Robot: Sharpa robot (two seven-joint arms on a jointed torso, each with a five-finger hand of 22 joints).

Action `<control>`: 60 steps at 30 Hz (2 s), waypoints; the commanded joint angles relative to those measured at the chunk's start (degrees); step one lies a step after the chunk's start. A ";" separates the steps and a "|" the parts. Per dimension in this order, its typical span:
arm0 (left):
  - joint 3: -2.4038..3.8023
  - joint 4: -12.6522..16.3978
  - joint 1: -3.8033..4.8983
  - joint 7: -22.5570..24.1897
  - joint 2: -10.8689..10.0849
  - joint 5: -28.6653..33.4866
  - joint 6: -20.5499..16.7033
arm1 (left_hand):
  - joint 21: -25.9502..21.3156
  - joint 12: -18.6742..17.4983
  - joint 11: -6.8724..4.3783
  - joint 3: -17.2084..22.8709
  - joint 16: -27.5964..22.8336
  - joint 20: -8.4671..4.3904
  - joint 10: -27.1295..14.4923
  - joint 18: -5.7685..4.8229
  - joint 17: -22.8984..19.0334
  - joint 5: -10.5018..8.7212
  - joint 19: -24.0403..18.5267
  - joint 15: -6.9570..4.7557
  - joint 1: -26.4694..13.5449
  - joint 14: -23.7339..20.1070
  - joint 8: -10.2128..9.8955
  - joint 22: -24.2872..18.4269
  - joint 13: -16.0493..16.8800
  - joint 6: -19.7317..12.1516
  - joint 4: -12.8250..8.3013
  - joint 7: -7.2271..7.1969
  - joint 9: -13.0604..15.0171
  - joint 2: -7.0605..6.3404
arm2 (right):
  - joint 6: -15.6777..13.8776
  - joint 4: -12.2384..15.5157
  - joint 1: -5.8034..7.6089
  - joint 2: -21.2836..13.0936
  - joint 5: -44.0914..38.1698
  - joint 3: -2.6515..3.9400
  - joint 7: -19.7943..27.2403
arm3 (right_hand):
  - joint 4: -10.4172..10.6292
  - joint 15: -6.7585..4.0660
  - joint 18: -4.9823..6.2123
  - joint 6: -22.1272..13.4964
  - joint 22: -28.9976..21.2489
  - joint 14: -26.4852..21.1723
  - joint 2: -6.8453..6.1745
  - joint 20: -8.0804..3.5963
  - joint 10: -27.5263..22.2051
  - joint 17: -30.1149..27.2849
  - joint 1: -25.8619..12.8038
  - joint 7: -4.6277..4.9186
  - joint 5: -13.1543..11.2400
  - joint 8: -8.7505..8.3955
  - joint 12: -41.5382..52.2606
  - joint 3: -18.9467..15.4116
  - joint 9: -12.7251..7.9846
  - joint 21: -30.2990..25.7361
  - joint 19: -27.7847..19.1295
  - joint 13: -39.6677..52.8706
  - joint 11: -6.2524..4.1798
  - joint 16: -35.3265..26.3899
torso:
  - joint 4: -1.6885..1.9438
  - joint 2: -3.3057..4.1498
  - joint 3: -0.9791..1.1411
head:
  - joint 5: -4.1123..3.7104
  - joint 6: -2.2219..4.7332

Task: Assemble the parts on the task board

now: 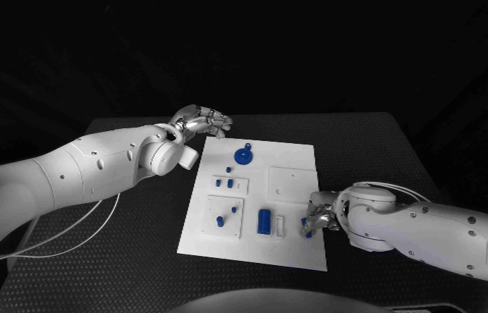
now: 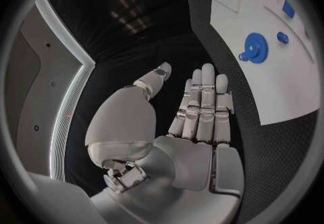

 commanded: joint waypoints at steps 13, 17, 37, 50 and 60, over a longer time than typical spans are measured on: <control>0.04 0.25 0.07 0.19 0.06 -0.10 0.98 | -0.26 0.29 0.07 0.07 -0.39 0.31 -0.25 0.95 0.12 0.10 -0.12 0.29 -0.58 -0.08 0.36 1.22 0.08 -0.49 0.52 0.07 -0.10 -0.03 | 1.97 -0.20 -0.88 0.89 -3.84 -0.58 -0.68 | 1.47 0.88 1.15 -3.43 0.85 0.09 -1.42 0.26 -0.24 -0.33 0.24 1.86 6.36 -13.04 -0.10 5.37 -1.79 0.16 -0.05 0.33 1.16 0.12 | -0.04 -0.04 -0.02 | -0.03 -0.18; 0.04 0.20 0.07 0.17 0.04 -0.10 1.00 | -0.26 0.29 0.07 0.08 -0.40 0.30 -0.25 0.96 0.13 0.11 -0.12 0.28 -0.57 -0.07 0.36 1.23 0.08 -0.49 0.54 0.07 -0.11 -0.01 | 1.74 -0.27 -0.89 0.56 1.36 -0.58 -0.29 | -1.54 1.01 1.15 -3.22 0.98 0.03 2.16 0.57 -0.21 -0.35 0.84 1.95 16.00 -13.15 -0.05 8.62 -2.43 0.42 -0.36 0.44 1.36 0.17 | -0.09 -0.07 0.02 | 0.12 -0.13; 0.04 0.20 0.07 0.03 0.09 -0.28 1.34 | -0.26 0.31 0.04 0.09 -0.44 0.27 -0.22 0.98 0.23 0.11 -0.13 0.25 -0.46 -0.03 0.40 1.24 0.10 -0.50 0.54 0.06 -0.13 -0.03 | -7.63 2.33 0.35 -1.36 22.62 -0.53 1.33 | -4.13 0.79 1.15 -1.87 0.80 0.18 4.64 0.82 0.29 -0.61 -1.22 1.64 21.42 -12.58 -0.09 11.37 -3.27 0.83 -0.07 0.38 1.04 0.14 | -0.08 0.03 0.04 | 0.39 0.15; 0.03 0.37 0.07 -0.09 -0.07 -0.50 1.57 | -0.26 0.32 0.03 0.09 -0.47 0.26 -0.22 0.99 0.27 0.11 -0.15 0.25 -0.39 -0.03 0.42 1.24 0.10 -0.50 0.52 0.05 -0.14 -0.07 | -10.17 2.59 0.35 -0.12 28.66 -0.53 1.56 | -4.20 0.66 1.15 -1.66 0.70 0.20 4.67 0.73 0.34 -0.70 -1.63 1.53 21.35 -12.44 -0.14 11.48 -3.44 0.80 0.02 0.37 0.93 0.11 | -0.15 0.02 0.03 | 0.44 0.02; 0.03 0.42 0.08 -0.16 -0.08 -0.55 1.69 | -0.27 0.32 0.03 0.08 -0.50 0.27 -0.22 0.98 0.31 0.11 -0.16 0.25 -0.39 -0.04 0.44 1.25 0.11 -0.50 0.55 0.05 -0.15 -0.08 | -10.61 1.54 0.35 1.31 28.51 -0.53 1.74 | -4.19 0.64 1.15 -1.61 0.67 0.20 4.66 0.72 0.33 -0.73 -1.84 1.52 21.75 -12.40 -0.16 11.38 -3.50 0.78 0.05 0.38 0.91 0.10 | -0.01 0.03 0.02 | 0.29 0.06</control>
